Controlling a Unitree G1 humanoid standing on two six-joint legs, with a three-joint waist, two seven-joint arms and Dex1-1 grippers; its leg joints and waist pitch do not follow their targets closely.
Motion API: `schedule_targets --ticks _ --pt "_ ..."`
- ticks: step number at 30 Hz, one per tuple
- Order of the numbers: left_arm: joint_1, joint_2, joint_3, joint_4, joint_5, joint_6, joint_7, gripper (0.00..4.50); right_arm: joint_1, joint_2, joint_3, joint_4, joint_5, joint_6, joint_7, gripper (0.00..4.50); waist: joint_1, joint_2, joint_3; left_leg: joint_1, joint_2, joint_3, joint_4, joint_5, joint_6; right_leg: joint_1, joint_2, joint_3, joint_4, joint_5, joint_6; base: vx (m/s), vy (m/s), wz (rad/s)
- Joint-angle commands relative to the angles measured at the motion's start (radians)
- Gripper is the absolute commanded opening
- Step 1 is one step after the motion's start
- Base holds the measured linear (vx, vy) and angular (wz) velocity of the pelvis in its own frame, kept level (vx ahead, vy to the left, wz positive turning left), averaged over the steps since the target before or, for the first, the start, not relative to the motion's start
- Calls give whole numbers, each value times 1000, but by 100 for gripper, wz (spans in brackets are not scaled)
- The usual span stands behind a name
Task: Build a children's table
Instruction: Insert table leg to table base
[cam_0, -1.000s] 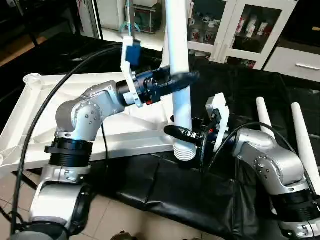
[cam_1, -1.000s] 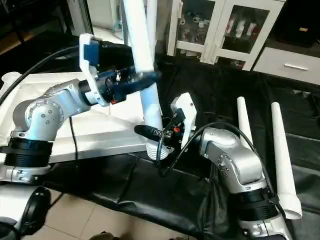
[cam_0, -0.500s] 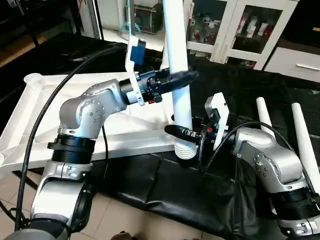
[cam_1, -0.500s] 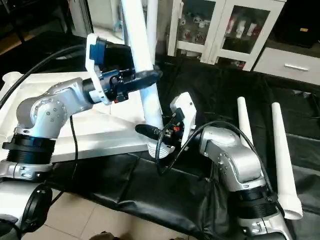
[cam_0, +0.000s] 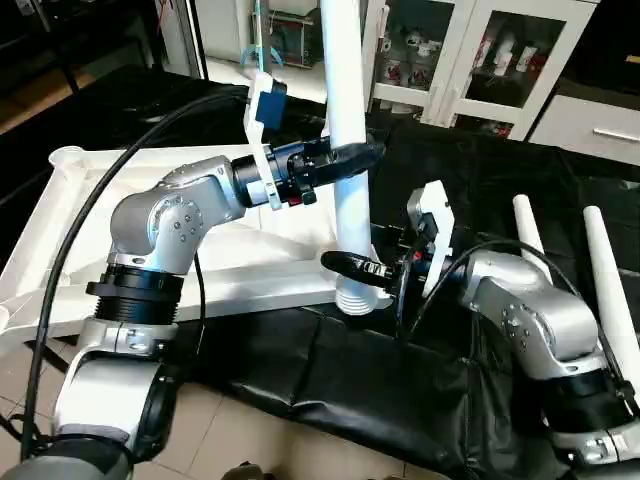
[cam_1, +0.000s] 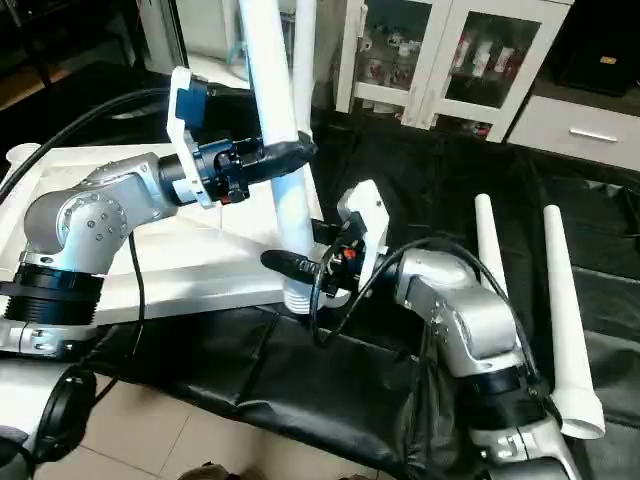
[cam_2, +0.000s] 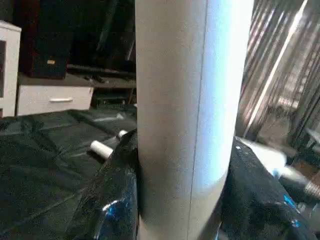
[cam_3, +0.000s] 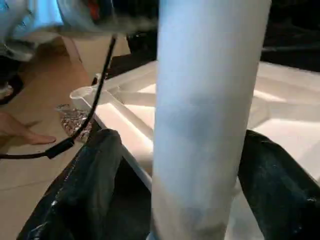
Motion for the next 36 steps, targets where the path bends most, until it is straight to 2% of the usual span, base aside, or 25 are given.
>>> schedule_targets --ticks 1,5,7,11,20,22,25,27,30,36 --pt "-35 8 -11 -30 11 -14 -12 177 -22 -28 -21 1 20 40 16 395 2 4 -78 13 88 -44 -71 -48 38 63 -82 56 -48 -77 -276 0 0 0" --pt "-39 10 -15 -47 6 -7 -15 177 -33 -55 -9 3 19 87 32 430 4 1 -79 11 88 -43 -69 -38 39 64 -84 57 -46 -58 -282 0 0 0" --pt "-44 7 -14 -54 4 -7 -18 177 -30 -67 15 4 5 103 44 432 4 -3 -79 9 86 -43 -68 -33 41 66 -85 57 -47 -65 -281 0 0 0" --pt "-52 3 -12 -66 -2 -4 -17 177 -24 -70 36 3 0 119 38 432 4 -4 -79 9 88 -43 -68 -30 41 64 -85 57 -47 -75 -279 0 0 0" --pt "-64 1 -28 -100 -15 10 -40 177 -38 -40 22 0 7 130 10 432 4 -4 -78 10 88 -43 -68 -41 32 62 -85 57 -49 -100 -270 0 0 0" --pt "-62 7 -35 -107 -10 11 -50 177 -44 -38 19 4 8 124 3 404 4 -4 -79 10 88 -44 -68 -38 30 62 -85 57 -48 -95 -270 0 0 0" --pt "-57 16 -40 -110 -5 13 -58 177 -45 -41 18 -1 12 127 3 394 4 -5 -79 9 88 -43 -68 -30 31 63 -85 57 -46 -82 -272 0 0 0" --pt "-54 19 -39 -109 -4 12 -60 177 -46 -44 19 -4 11 127 5 362 4 -4 -79 9 87 -43 -67 -31 32 63 -85 57 -46 -83 -271 0 0 0" --pt "-51 25 -41 -104 2 7 -68 177 -48 -50 18 -4 7 129 12 348 4 -5 -78 10 87 -43 -68 -38 28 62 -85 57 -47 -95 -269 0 0 0" --pt "-47 30 -41 -110 1 11 -71 177 -53 -59 22 2 5 131 18 291 4 -8 -79 9 86 -42 -67 -31 33 63 -85 58 -46 -88 -268 0 0 0"
